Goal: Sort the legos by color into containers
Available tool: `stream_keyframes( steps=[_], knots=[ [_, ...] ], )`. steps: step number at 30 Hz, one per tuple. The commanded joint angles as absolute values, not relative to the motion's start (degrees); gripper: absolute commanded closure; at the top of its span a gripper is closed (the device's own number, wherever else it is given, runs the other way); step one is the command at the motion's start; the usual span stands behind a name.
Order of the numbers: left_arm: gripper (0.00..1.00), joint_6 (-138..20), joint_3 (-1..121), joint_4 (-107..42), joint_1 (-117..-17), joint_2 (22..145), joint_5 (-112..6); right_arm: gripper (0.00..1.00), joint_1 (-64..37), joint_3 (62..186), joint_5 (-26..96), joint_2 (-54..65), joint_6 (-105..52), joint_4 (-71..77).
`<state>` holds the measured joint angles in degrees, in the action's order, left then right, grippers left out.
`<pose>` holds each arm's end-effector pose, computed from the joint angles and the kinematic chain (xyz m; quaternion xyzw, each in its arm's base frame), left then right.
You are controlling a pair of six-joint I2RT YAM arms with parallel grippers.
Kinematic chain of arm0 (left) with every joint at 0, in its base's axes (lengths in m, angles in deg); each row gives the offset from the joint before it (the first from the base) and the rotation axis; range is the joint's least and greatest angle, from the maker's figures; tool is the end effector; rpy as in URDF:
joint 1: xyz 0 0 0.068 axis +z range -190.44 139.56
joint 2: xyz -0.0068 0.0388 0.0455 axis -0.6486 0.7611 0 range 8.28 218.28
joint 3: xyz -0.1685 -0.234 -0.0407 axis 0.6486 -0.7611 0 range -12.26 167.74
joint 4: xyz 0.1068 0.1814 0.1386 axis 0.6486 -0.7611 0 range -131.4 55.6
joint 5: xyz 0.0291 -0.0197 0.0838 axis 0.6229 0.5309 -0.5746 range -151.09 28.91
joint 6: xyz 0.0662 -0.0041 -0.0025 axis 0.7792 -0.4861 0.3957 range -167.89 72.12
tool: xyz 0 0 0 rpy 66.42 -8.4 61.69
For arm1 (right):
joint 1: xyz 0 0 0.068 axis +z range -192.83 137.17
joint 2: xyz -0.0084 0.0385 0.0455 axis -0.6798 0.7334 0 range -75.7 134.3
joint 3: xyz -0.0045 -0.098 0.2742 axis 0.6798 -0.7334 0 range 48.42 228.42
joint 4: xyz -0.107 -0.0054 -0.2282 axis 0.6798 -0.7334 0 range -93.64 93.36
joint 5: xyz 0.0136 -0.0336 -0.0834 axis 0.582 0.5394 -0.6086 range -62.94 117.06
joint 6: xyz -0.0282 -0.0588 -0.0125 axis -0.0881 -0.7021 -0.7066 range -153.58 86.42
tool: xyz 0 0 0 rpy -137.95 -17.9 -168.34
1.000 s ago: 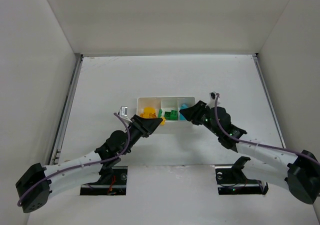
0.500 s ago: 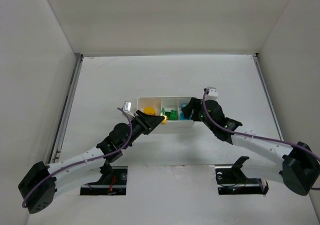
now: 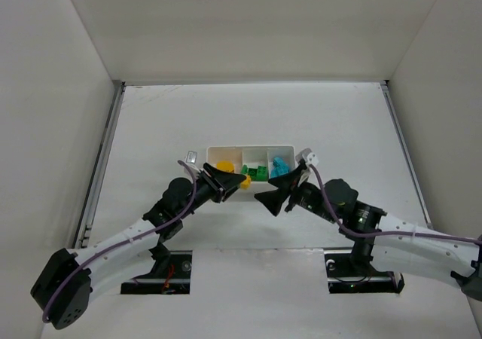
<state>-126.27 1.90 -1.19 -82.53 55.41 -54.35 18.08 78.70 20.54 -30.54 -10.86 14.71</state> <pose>0.1320 -0.1275 0.2439 -0.1798 0.6824 -0.6346 0.3151 0.0971 0.1623 0.3040 -0.2011 0.7001 0.4250 0.5373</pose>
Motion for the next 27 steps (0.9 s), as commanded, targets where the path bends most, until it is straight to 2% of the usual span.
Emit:
stream_keyframes(
  steps=[1, 9, 17, 22, 24, 27],
  knots=[
    [0.78, -129.2, 6.0, -4.6, -83.1, 54.2, -50.2, 0.2, 19.0, 80.2, 23.6, -27.6, -17.1, 17.2],
    [0.77, -129.3, 7.6, -7.4, -85.8, 53.6, -50.0, 0.19, 21.5, 84.7, 22.2, -20.8, -21.4, 14.7],
    [0.77, -128.8, 8.2, -8.7, -87.4, 54.0, -49.7, 0.28, 21.5, 84.8, 20.6, -18.7, -21.2, 17.2],
    [0.77, -129.1, 7.8, -8.7, -87.2, 53.0, -49.7, 0.42, 21.5, 85.3, 20.0, -16.8, -21.1, 17.2],
    [0.77, -129.3, 7.5, -8.5, -87.3, 52.9, -49.8, 0.53, 21.5, 85.5, 19.9, -16.6, -20.8, 17.4],
    [0.77, -129.0, 6.8, -8.9, -87.0, 51.9, -50.6, 0.6, 21.5, 85.0, 19.2, -17.9, -20.4, 17.3]
  ],
)
